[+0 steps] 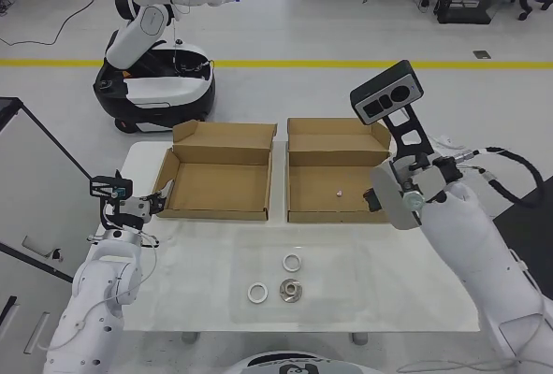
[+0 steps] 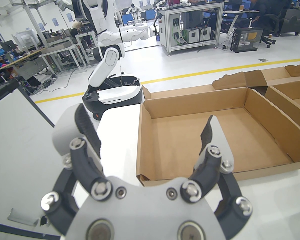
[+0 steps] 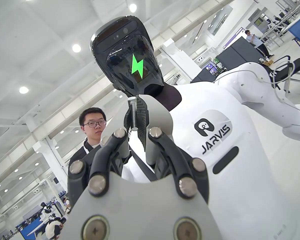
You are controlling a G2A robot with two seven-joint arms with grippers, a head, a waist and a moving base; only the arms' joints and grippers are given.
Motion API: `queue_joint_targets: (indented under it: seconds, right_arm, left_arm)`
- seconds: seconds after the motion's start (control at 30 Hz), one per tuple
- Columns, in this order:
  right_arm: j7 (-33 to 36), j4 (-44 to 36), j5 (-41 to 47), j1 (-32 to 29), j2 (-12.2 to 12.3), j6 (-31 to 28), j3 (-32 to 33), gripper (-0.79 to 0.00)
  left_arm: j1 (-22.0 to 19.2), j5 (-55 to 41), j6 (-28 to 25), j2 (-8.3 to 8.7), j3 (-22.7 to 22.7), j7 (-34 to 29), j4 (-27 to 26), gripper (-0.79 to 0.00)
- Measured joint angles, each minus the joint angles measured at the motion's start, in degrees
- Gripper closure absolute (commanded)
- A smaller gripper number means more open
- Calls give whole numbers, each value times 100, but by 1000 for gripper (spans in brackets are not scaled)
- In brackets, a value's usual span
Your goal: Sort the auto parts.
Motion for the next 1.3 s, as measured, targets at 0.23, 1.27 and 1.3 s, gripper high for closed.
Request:
queue_joint_targets:
  seconds: [0.23,1.27,1.3]
  right_arm:
    - [0,0,0,0,0,0,0,0]
    - [412,1296,-5402,846,670,2057,1933,0]
    - [468,1327,-5839,927,711,2007,1904,0]
  left_arm:
    - [0,0,0,0,0,0,0,-785]
    - [0,0,0,0,0,0,0,-785]
    - [0,0,0,0,0,0,0,-785]
